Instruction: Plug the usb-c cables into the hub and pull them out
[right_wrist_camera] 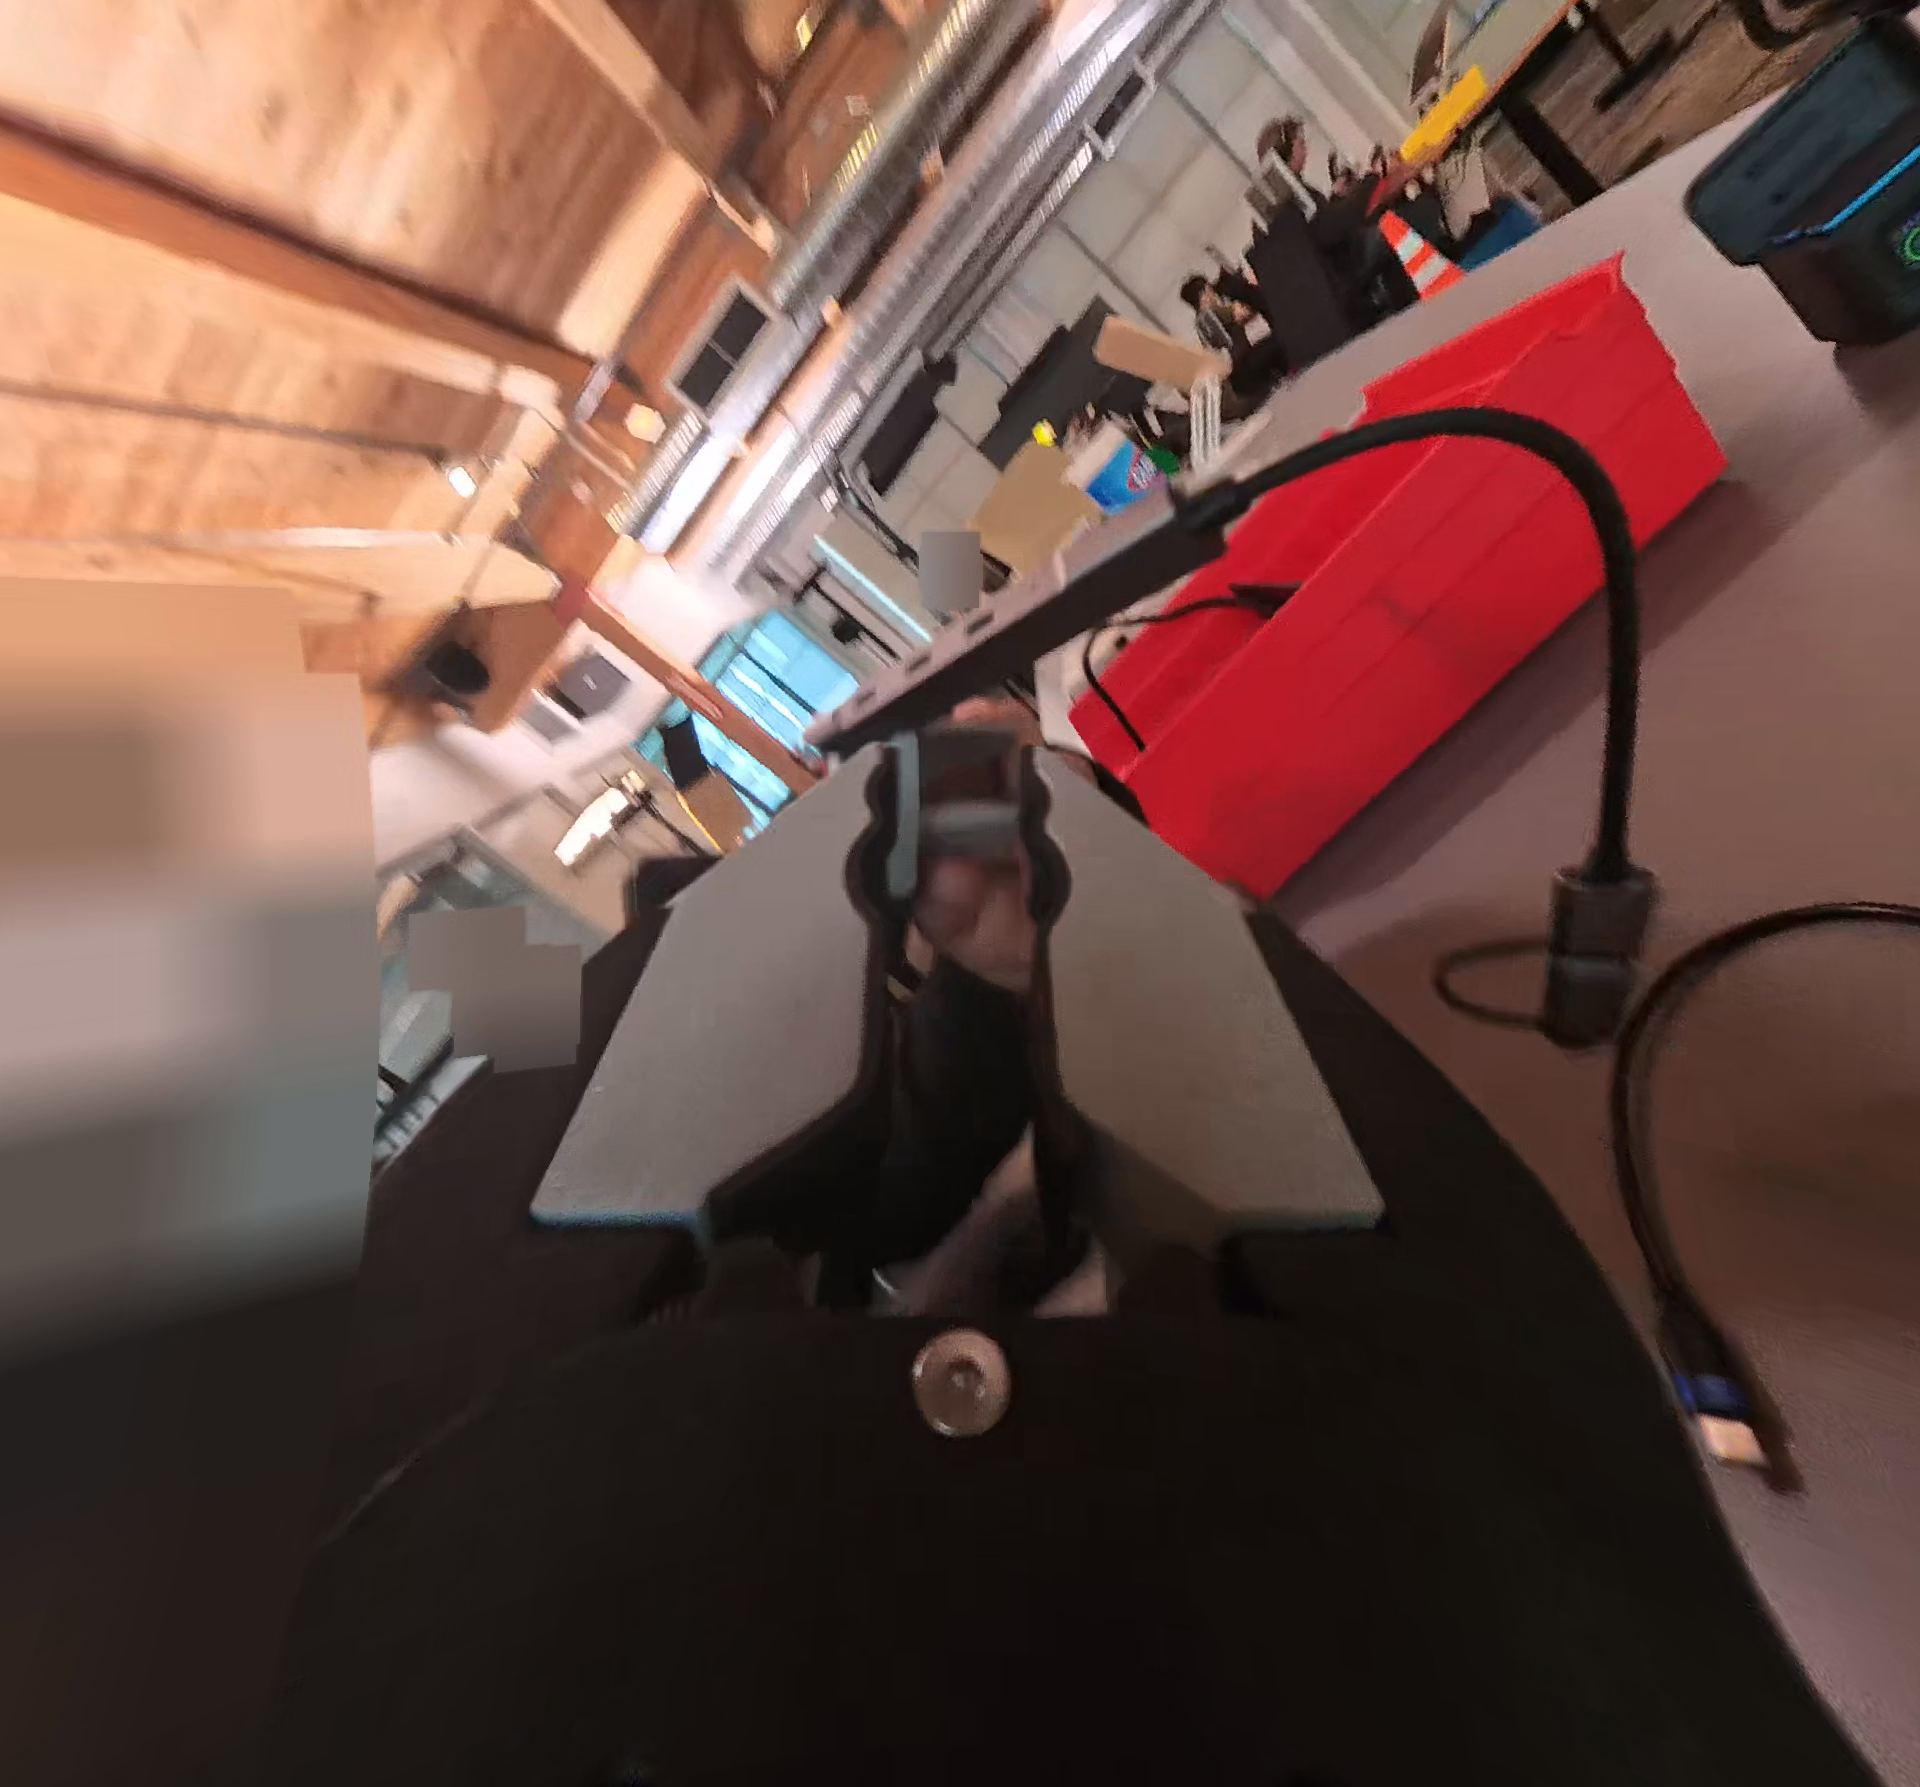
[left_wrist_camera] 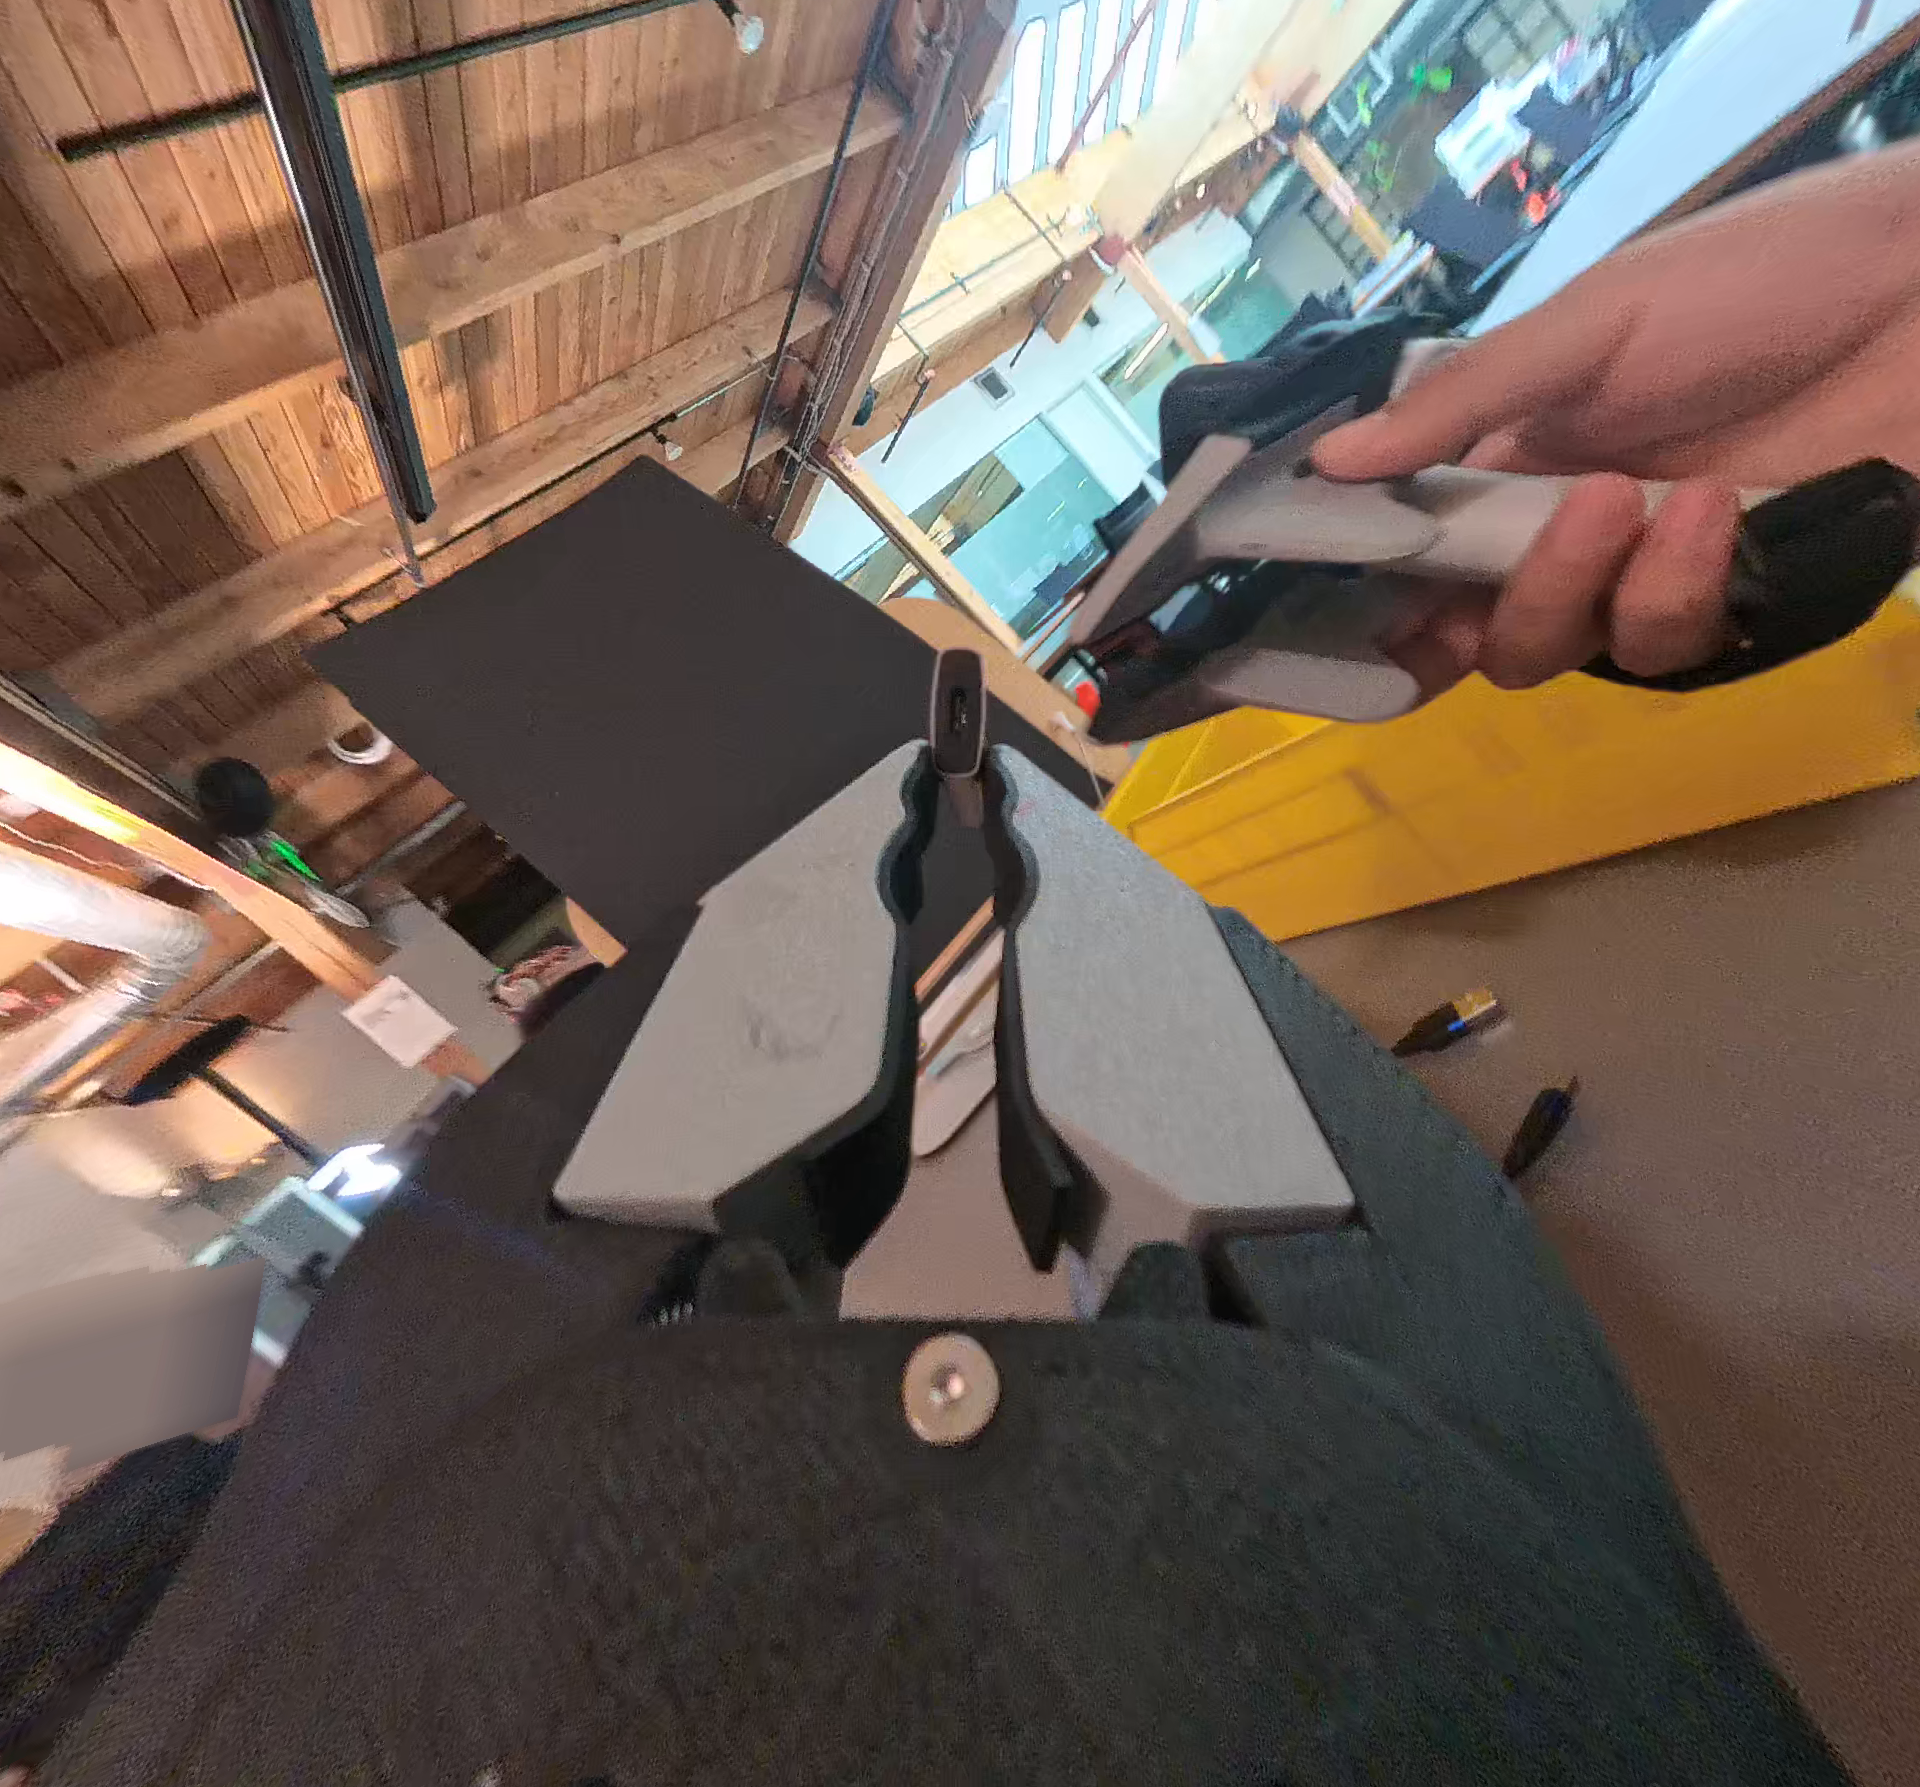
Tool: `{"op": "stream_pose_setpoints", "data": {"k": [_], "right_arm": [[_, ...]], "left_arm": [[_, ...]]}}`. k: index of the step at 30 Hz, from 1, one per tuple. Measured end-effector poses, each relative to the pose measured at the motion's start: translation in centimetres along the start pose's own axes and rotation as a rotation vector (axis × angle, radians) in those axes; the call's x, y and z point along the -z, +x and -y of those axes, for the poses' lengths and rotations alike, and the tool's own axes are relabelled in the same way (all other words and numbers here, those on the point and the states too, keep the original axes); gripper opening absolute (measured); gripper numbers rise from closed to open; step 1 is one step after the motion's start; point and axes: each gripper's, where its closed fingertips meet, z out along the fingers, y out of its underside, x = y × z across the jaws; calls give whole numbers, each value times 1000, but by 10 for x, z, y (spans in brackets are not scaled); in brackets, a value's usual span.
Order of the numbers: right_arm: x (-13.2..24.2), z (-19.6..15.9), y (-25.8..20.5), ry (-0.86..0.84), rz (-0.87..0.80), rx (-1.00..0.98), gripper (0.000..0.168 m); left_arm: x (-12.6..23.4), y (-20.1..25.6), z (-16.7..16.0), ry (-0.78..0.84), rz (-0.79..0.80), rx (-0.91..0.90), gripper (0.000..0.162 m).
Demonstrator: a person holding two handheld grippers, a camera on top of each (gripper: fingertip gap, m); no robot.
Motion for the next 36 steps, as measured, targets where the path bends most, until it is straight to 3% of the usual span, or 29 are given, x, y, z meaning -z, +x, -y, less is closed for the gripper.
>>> {"op": "stream_pose_setpoints", "data": {"k": [4,7,9,10,13,17,22,26,27,29,33,36], "right_arm": [[-4,-16,-26,-164,-89,342,35],[-7,-16,-33,-289,-226,649,61],[-1,-4,-22,-329,-378,915,89],[0,-1,-19,-345,-424,1032,87],[-9,-7,-14,-401,-440,1300,53],[-18,-43,3,-637,-347,1326,9],[-12,-53,25,-774,-375,1433,6],[-12,-59,32,-840,-379,1477,6],[-13,-60,32,-852,-367,1485,6],[-14,-63,31,-862,-344,1514,6],[-10,-64,32,-875,-337,1567,6],[-7,-67,26,-854,-298,1568,6]], "left_arm": [[7,-6,8,60,-121,108,7],[14,-5,18,91,-231,130,6],[22,-4,27,131,-314,160,7],[26,-4,31,148,-343,169,6],[33,4,38,167,-415,188,6],[35,19,33,122,-473,167,6],[34,24,7,-70,-472,268,9],[32,45,-4,-238,-508,230,41],[31,51,-4,-257,-517,210,41],[24,49,-5,-262,-462,141,10],[23,54,-6,-271,-478,170,7],[26,51,-7,-252,-431,185,15]]}}
